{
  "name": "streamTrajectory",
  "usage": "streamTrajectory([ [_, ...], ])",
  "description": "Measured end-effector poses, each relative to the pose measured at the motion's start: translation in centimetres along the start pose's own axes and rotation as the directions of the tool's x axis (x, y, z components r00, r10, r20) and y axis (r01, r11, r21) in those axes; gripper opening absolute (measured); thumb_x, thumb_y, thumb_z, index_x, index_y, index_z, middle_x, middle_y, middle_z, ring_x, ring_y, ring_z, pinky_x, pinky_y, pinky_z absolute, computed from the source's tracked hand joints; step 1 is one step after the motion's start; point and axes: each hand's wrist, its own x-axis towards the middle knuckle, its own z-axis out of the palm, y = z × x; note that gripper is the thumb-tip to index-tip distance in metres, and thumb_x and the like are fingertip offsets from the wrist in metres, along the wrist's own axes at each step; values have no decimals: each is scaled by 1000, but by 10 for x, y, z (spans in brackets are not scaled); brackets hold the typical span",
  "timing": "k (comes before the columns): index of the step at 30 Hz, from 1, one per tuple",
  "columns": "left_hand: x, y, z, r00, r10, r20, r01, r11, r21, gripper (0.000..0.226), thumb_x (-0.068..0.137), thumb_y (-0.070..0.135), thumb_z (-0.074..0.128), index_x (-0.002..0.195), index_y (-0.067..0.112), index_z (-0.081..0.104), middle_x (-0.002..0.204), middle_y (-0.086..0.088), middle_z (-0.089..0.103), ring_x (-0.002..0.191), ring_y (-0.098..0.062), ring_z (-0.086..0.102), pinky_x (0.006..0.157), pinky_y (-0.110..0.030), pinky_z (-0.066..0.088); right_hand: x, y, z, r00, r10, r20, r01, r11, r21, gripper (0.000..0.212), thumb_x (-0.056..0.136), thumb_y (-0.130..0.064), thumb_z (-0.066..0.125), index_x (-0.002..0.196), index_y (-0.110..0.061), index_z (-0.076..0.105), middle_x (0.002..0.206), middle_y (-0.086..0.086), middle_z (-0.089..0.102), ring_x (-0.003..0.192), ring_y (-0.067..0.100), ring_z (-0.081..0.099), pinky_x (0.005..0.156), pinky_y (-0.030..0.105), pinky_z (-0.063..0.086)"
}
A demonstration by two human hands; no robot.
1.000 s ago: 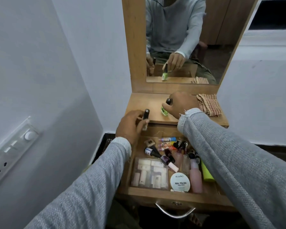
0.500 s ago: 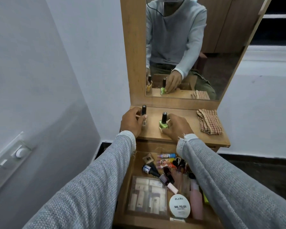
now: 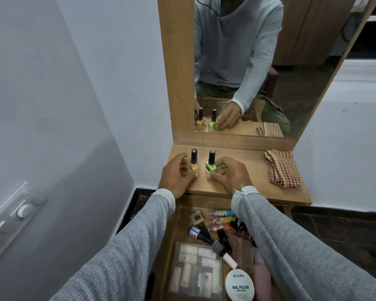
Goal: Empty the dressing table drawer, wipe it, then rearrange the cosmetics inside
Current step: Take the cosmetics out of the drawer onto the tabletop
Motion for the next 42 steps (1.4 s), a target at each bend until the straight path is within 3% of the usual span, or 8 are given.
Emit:
streamTrajectory([
  [3,10,-3,-1,999,36,-24,-33,993,115,49,78,18,80,123,10,61,105,0,63,91,-10,60,71,-1,40,3,1,-4,1000,-2,26,0,998,58,33,65,-17,86,93,-17,68,75,-7,63,69,10,58,71,22,54],
  [6,22,-2,1,998,41,-40,-34,987,160,47,80,22,77,124,12,63,103,1,62,86,-9,58,71,-2,39,10,2,-4,999,-16,29,15,999,32,25,69,-20,84,90,-19,71,73,-7,66,68,9,59,71,25,54],
  [10,33,0,9,996,37,-77,-20,975,220,32,83,30,73,112,15,70,103,-1,65,89,-13,59,82,-20,44,25,3,8,1000,25,-15,-25,999,-31,14,72,-28,81,79,-19,72,70,-5,68,67,11,63,69,32,56],
  [17,43,-1,19,987,41,-158,18,935,354,27,91,38,61,110,21,71,105,-2,66,92,-20,61,78,-27,46,45,-5,26,993,83,-82,-99,972,-213,24,77,-43,72,67,-24,60,70,-5,61,70,17,58,62,28,44],
  [21,47,-2,24,982,34,-184,42,918,395,26,93,38,58,110,22,70,107,-3,66,94,-23,61,78,-31,48,54,-8,26,994,79,-79,-97,958,-269,20,79,-45,70,73,-26,66,73,-2,62,71,19,55,62,25,36],
  [28,51,0,27,980,-2,-199,90,898,430,27,93,42,56,108,25,71,102,-3,69,90,-24,63,72,-30,46,58,-7,28,992,84,-90,-107,951,-289,19,78,-45,71,78,-26,68,77,-1,66,74,21,57,63,26,39],
  [35,45,-4,21,982,29,-188,38,939,342,26,91,39,60,106,20,69,102,-3,68,91,-23,63,76,-31,49,50,1,22,998,38,-41,-43,992,-116,19,76,-33,75,88,-20,67,75,-6,64,71,13,59,69,29,49],
  [42,18,-6,15,977,141,-157,-93,956,277,24,90,29,61,109,14,65,99,0,66,80,-10,53,73,-21,41,21,15,-12,998,38,56,-44,992,116,18,79,-18,75,95,-13,70,82,-6,66,72,5,58,71,16,50],
])
